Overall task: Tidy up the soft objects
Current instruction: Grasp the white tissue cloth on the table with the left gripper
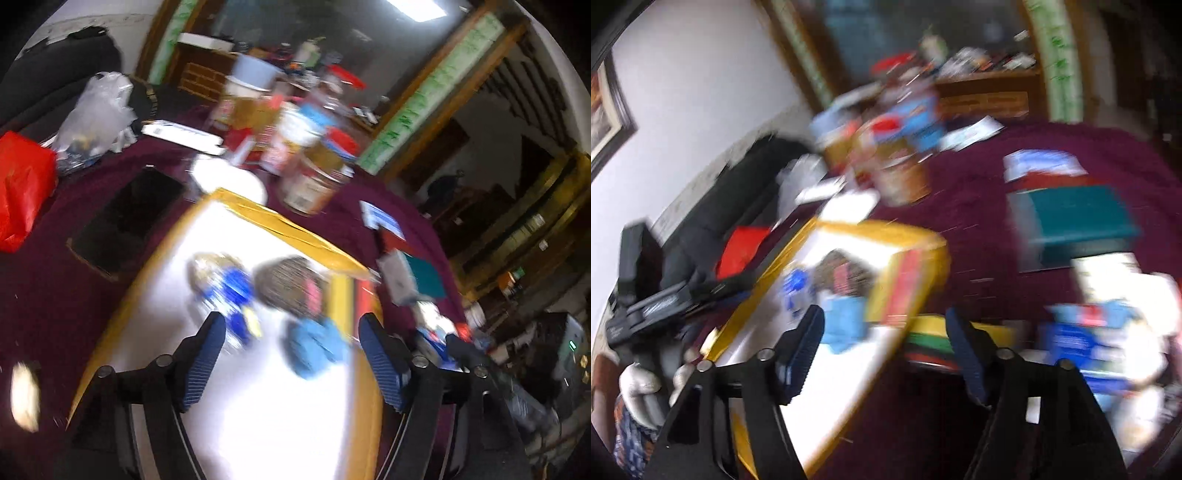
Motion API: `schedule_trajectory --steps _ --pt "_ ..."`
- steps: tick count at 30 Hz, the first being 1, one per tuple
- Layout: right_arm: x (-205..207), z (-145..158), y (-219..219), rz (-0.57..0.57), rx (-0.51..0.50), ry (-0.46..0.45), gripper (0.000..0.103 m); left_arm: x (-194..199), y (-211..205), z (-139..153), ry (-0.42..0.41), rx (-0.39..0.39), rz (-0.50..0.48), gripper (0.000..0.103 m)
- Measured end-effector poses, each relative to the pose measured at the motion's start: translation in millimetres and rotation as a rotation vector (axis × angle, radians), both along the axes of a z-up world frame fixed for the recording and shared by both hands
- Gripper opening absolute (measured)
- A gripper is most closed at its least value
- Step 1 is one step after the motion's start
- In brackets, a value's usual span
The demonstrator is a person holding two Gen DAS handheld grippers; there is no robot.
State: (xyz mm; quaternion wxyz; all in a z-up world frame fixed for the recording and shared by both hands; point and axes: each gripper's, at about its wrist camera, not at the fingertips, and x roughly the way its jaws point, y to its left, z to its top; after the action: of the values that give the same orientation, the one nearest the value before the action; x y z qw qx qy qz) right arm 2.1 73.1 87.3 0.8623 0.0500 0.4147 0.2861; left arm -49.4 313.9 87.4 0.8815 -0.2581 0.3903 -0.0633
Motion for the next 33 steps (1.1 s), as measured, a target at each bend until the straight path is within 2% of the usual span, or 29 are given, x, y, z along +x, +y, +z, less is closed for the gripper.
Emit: schedule_trajectory --steps 5,8,11,17,19,22,24,26,27,31,33 --pt "-20 12 -114 -0.236 0.003 -0.115 0.07 -17 -78 10 -0.01 0.047 -0.165 0.082" --pt "-24 1 -173 -0.373 -0.011 -0.119 0.07 -18 -134 6 -0.009 0.101 -0.265 0.082" --pt "-28 -17 -220 -0.473 -0.014 -0.115 0.07 -11 -178 0 0.002 0.146 -0.324 0.082" --pt "-41 -55 -274 -0.579 0.06 -0.062 0.07 25 -226 -9 0.006 0.197 -0.314 0.082" --pt "-39 -57 -287 -0.578 0.145 -0.035 0.07 42 -231 -15 0.018 0.184 -0.291 0.082" --pt "-38 -59 -292 -0.576 0.163 -0.027 0.07 68 -234 -34 0.063 0.164 -0.256 0.082" --pt "-36 -61 -289 -0.556 0.177 -0.01 0.07 77 -235 -50 0.111 0.101 -0.269 0.082" --pt "-36 -62 -286 -0.549 0.171 -0.009 0.07 72 -240 -59 0.147 -0.009 -0.343 0.082" --pt "-36 -62 -285 -0.542 0.173 -0.006 0.07 62 -249 -58 0.146 -0.015 -0.413 0.082" --pt "-35 -63 -285 -0.532 0.178 0.004 0.07 8 -281 -43 0.117 0.054 -0.694 0.082" --pt "-35 -64 -286 -0.531 0.186 0.012 0.07 -20 -290 -35 0.086 0.13 -0.778 0.082"
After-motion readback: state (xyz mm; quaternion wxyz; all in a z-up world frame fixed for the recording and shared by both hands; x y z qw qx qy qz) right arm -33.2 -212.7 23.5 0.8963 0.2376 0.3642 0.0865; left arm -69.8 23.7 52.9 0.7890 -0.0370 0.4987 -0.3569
